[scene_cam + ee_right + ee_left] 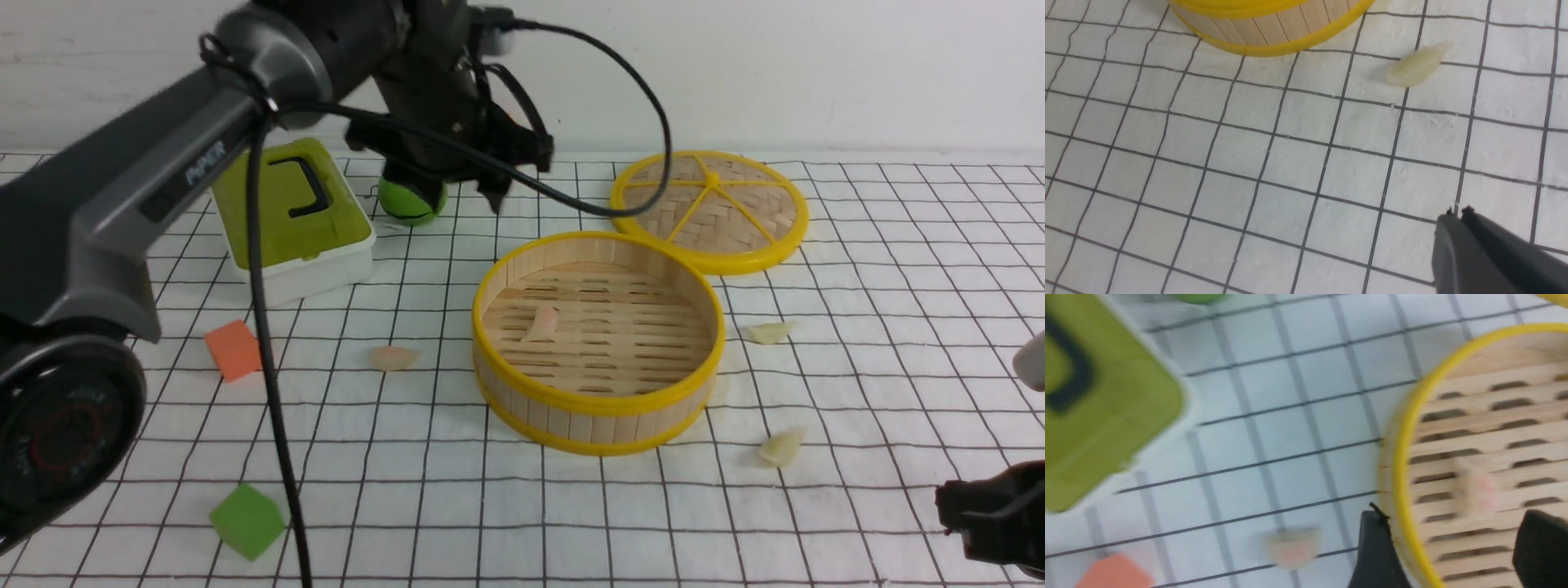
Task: Put the dumplings into the steamer on the table with the white tablecloth.
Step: 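Reach for and grasp a dumpling on the table with the left gripper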
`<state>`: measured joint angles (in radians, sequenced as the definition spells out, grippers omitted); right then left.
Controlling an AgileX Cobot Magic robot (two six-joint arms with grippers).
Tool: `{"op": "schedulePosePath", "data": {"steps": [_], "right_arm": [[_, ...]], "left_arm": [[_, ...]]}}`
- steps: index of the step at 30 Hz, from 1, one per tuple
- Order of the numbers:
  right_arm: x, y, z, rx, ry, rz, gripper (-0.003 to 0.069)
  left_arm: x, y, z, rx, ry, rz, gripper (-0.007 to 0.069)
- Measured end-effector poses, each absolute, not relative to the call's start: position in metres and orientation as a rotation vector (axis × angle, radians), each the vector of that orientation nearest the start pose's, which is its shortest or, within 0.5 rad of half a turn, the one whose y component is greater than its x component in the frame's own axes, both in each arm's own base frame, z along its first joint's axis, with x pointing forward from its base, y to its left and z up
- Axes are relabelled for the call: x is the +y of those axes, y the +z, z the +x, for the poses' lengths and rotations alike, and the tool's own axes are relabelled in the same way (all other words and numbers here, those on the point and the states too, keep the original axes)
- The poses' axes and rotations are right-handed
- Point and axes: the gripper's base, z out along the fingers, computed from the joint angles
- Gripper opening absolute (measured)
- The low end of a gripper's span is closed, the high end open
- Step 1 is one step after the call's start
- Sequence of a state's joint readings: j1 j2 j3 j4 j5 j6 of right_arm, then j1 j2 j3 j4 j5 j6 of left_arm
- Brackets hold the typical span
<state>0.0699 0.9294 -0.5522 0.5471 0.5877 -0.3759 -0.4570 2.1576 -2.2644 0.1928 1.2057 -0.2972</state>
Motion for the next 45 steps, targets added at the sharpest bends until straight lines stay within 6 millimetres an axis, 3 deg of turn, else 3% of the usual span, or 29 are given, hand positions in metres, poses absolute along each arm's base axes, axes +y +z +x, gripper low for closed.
{"op": "schedulePosePath", "data": {"steps": [3,10,15,21,25,29,32,40,45], "right_arm": [[0.038,0.259,0.166,2.372,0.428,-0.111,0.0013],[0.038,0.259,0.167,2.371,0.433,-0.107,0.0016],[0.038,0.259,0.167,2.371,0.434,-0.106,0.0022],[0.039,0.259,0.167,2.368,0.449,-0.094,0.0029],[0.039,0.259,0.167,2.368,0.452,-0.092,0.0030],[0.039,0.259,0.167,2.368,0.452,-0.092,0.0030],[0.039,0.259,0.167,2.368,0.452,-0.092,0.0031],[0.039,0.259,0.167,2.367,0.451,-0.092,0.0036],[0.039,0.259,0.167,2.365,0.444,-0.110,0.0038]], "left_arm": [[-0.174,0.323,0.443,2.597,-0.017,0.056,0.0384],[-0.131,0.259,0.465,2.788,-0.110,-0.256,0.0290],[-0.110,0.242,0.477,2.764,-0.158,-0.318,0.0290],[-0.113,0.233,0.477,2.810,-0.250,-0.292,0.0351],[-0.119,0.215,0.482,2.825,-0.275,-0.332,0.0368],[-0.118,0.196,0.486,2.845,-0.231,-0.344,0.0343],[-0.117,0.183,0.481,2.947,-0.158,-0.258,0.0257],[-0.138,0.184,0.471,2.987,-0.102,-0.045,0.0104],[-0.150,0.208,0.463,2.941,-0.124,0.009,0.0090]]}}
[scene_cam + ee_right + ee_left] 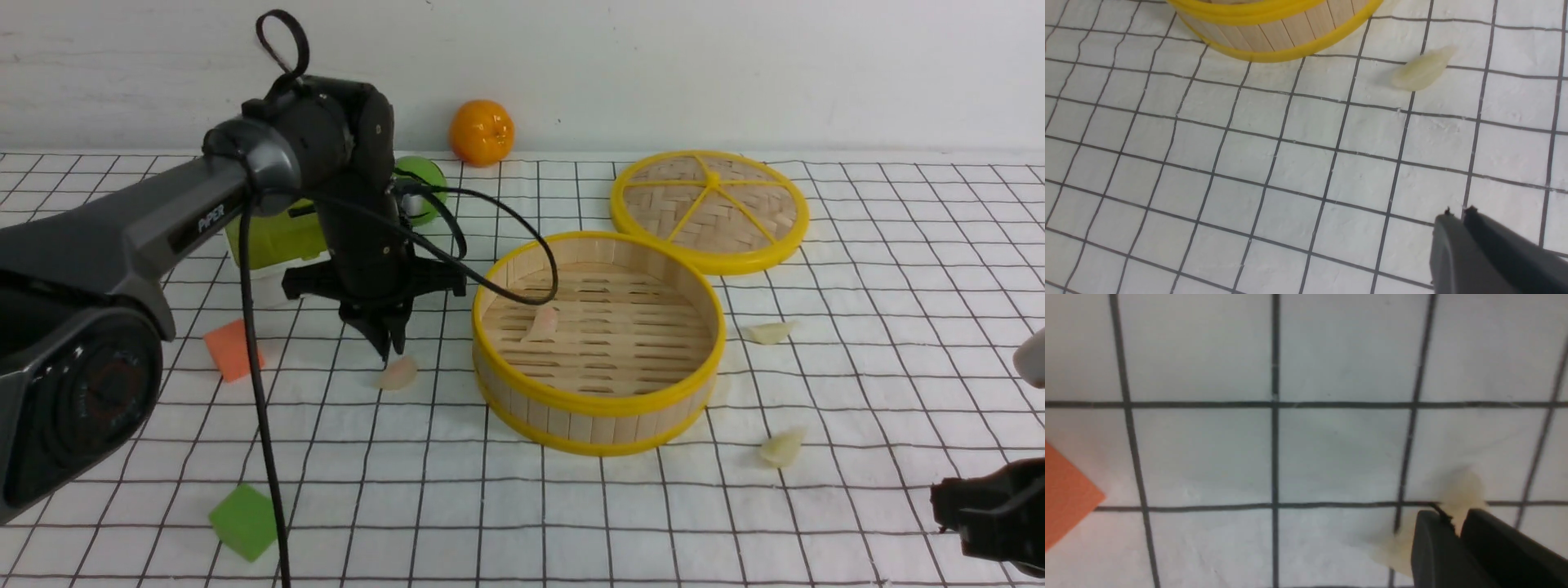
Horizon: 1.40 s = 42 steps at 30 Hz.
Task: Put the dumplings into the steamer on the table with the white tablecloth.
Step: 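Reach for and grasp a dumpling on the table with the left gripper, then place the dumpling into the bamboo steamer basket with the left gripper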
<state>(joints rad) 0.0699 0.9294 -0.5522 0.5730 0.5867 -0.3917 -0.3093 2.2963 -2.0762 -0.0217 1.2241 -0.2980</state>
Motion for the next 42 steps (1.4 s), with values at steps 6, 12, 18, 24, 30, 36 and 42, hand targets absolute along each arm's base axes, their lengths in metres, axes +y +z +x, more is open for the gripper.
{"op": "schedulePosePath", "data": {"steps": [6,12,18,24,30,36,42], "right_arm": [[0.039,0.260,0.167,2.362,0.440,-0.117,0.0041],[0.039,0.260,0.167,2.360,0.445,-0.114,0.0043],[0.040,0.260,0.167,2.359,0.450,-0.111,0.0049],[0.040,0.260,0.167,2.359,0.450,-0.111,0.0052],[0.040,0.260,0.167,2.359,0.450,-0.111,0.0059],[0.039,0.260,0.167,2.354,0.447,-0.108,0.0061],[0.040,0.261,0.168,2.348,0.459,-0.095,0.0065]], "left_arm": [[-0.158,0.248,0.451,2.849,-0.145,0.280,0.0146],[-0.159,0.214,0.458,2.886,-0.089,0.491,0.0350],[-0.156,0.179,0.465,2.940,0.016,0.543,0.0388],[-0.158,0.174,0.466,2.952,-0.019,0.521,0.0167],[-0.161,0.197,0.463,2.915,-0.085,0.475,0.0174],[-0.175,0.292,0.450,2.718,-0.426,0.329,0.0174],[-0.220,0.303,0.439,2.635,-0.691,0.284,0.0174]]}}
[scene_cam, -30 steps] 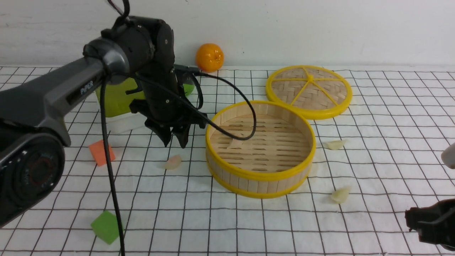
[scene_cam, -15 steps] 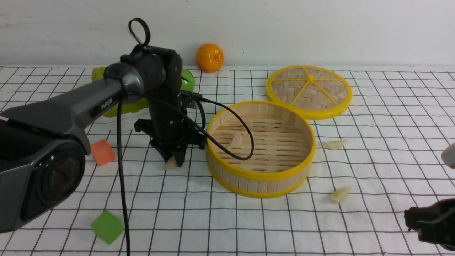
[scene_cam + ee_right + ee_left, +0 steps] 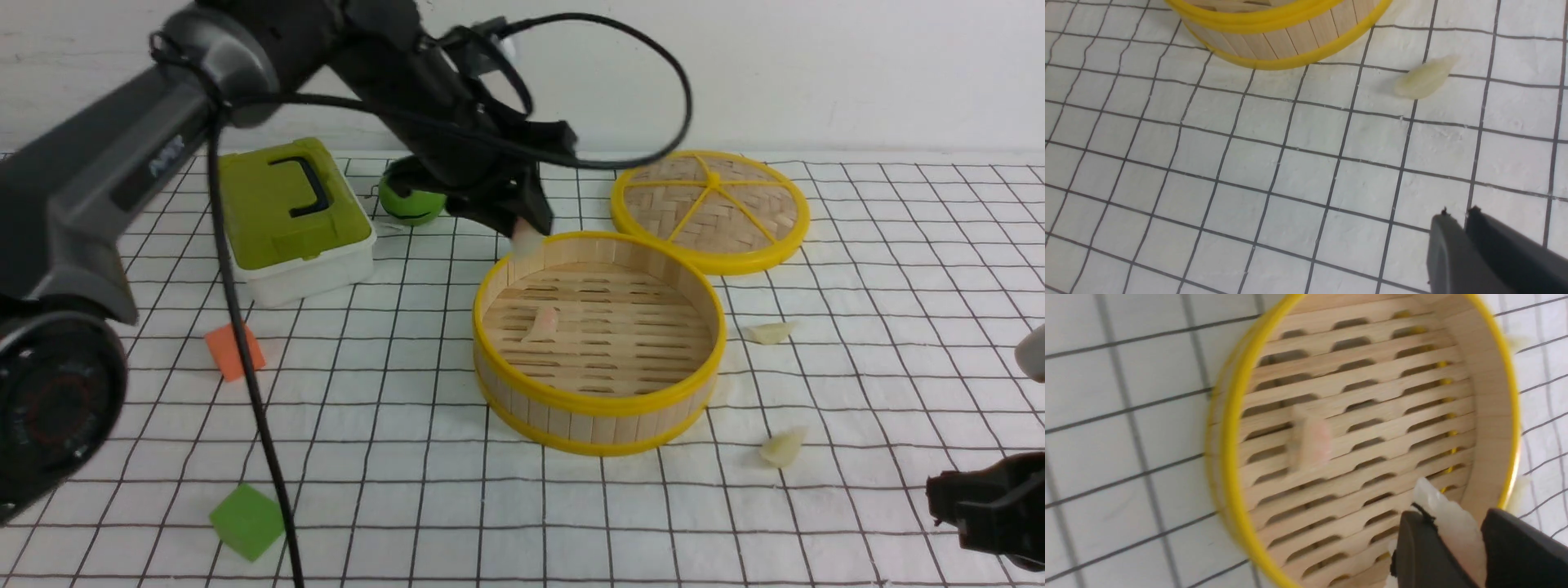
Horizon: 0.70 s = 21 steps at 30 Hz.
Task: Put the dumplings into the steamer on the table with the white tablecloth.
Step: 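Place the dumpling into the bamboo steamer basket with the left gripper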
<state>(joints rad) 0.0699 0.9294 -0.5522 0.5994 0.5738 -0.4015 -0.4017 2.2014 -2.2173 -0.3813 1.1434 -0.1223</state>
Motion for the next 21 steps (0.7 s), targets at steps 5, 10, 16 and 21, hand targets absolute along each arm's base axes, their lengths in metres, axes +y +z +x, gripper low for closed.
{"op": "schedulePosePath", "data": {"steps": [5,10,16,21], "right_arm": [[0.040,0.261,0.168,2.345,0.471,-0.085,0.0067],[0.040,0.261,0.168,2.344,0.473,-0.083,0.0072],[0.040,0.261,0.168,2.345,0.475,-0.082,0.0078],[0.041,0.261,0.168,2.344,0.478,-0.080,0.0083]], "left_arm": [[-0.279,0.244,0.433,2.695,-0.482,0.285,0.0174],[-0.290,0.231,0.434,2.666,-0.407,0.227,0.0174],[-0.290,0.218,0.444,2.620,-0.381,0.148,0.0174],[-0.292,0.203,0.448,2.629,-0.376,0.148,0.0227]]}}
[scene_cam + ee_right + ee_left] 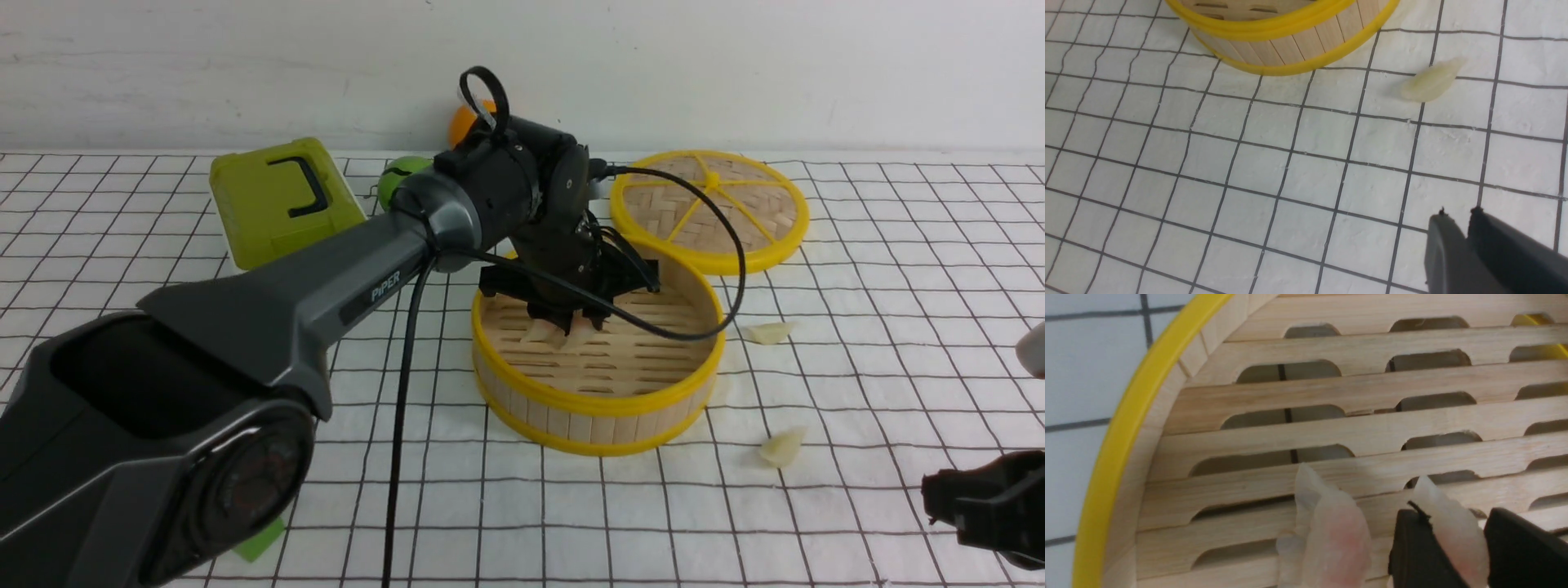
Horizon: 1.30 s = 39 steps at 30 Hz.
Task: Put the dumplings into the steamer on the table with the white tablecloth.
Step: 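Place the dumpling into the bamboo steamer basket with the left gripper, then reach for and grasp a dumpling lying on the table beside the steamer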
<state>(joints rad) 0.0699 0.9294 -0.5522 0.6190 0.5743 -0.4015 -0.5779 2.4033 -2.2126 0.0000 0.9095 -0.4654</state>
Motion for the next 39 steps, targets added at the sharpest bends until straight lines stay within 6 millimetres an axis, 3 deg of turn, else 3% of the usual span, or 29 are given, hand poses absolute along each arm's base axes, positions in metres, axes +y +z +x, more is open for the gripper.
{"op": "schedulePosePath", "data": {"steps": [4,6,10,12,13,14,15,17,19,20,21,23,24,25,27,28,29,30,31,33,35,39], "right_arm": [[0.040,0.261,0.168,2.345,0.477,-0.081,0.0086],[0.040,0.261,0.168,2.345,0.477,-0.081,0.0087],[0.041,0.262,0.168,2.342,0.490,-0.070,0.0087],[0.043,0.261,0.166,2.355,0.518,-0.066,0.0090],[0.043,0.261,0.166,2.355,0.517,-0.067,0.0090],[0.043,0.260,0.166,2.369,0.531,-0.069,0.0092],[0.045,0.259,0.164,2.394,0.551,-0.079,0.0095],[0.047,0.256,0.162,2.437,0.580,-0.092,0.0104],[0.048,0.253,0.163,2.464,0.595,-0.095,0.0114],[0.049,0.252,0.167,2.501,0.613,-0.104,0.0132],[0.050,0.253,0.168,2.503,0.616,-0.106,0.0134],[0.052,0.256,0.183,2.552,0.646,-0.099,0.0174],[0.053,0.258,0.190,2.554,0.649,-0.092,0.0188],[0.053,0.259,0.192,2.555,0.650,-0.090,0.0190],[0.053,0.257,0.216,2.566,0.633,-0.045,0.0228],[0.052,0.255,0.225,2.570,0.622,-0.027,0.0237],[0.052,0.250,0.237,2.584,0.610,0.004,0.0245],[0.052,0.246,0.240,2.593,0.606,0.012,0.0247],[0.052,0.239,0.253,2.616,0.594,0.034,0.0251],[0.052,0.226,0.272,2.657,0.575,0.061,0.0254],[0.052,0.220,0.282,2.677,0.569,0.078,0.0254],[0.057,0.205,0.315,2.727,0.513,0.087,0.0255]], "left_arm": [[-0.293,0.207,0.449,2.621,-0.380,0.148,0.0338],[-0.293,0.211,0.448,2.627,-0.389,0.144,0.0346],[-0.288,0.252,0.437,2.660,-0.384,0.197,0.0309],[-0.277,0.310,0.420,2.598,-0.384,0.303,0.0212],[-0.277,0.309,0.420,2.602,-0.382,0.303,0.0212],[-0.272,0.337,0.412,2.542,-0.390,0.337,0.0165],[-0.261,0.377,0.397,2.452,-0.408,0.360,0.0096],[-0.241,0.433,0.367,2.332,-0.437,0.369,0.0005],[-0.225,0.466,0.343,2.259,-0.452,0.376,-0.0013],[-0.205,0.495,0.314,2.200,-0.454,0.391,-0.0013],[-0.200,0.501,0.307,2.190,-0.449,0.391,-0.0013],[-0.167,0.519,0.261,2.167,-0.407,0.408,-0.0013],[-0.155,0.518,0.244,2.178,-0.384,0.412,-0.0013],[-0.152,0.517,0.241,2.181,-0.375,0.411,-0.0013],[-0.121,0.496,0.199,2.215,-0.318,0.402,-0.0013],[-0.113,0.486,0.188,2.205,-0.317,0.387,-0.0013],[-0.100,0.471,0.172,2.169,-0.319,0.356,-0.0013],[-0.100,0.462,0.171,2.171,-0.322,0.347,-0.0013],[-0.083,0.446,0.148,2.096,-0.353,0.294,-0.0013],[-0.063,0.411,0.121,2.042,-0.378,0.226,-0.0013],[-0.054,0.395,0.110,2.037,-0.380,0.199,-0.0013],[-0.023,0.335,0.071,2.056,-0.366,0.093,-0.0013]]}}
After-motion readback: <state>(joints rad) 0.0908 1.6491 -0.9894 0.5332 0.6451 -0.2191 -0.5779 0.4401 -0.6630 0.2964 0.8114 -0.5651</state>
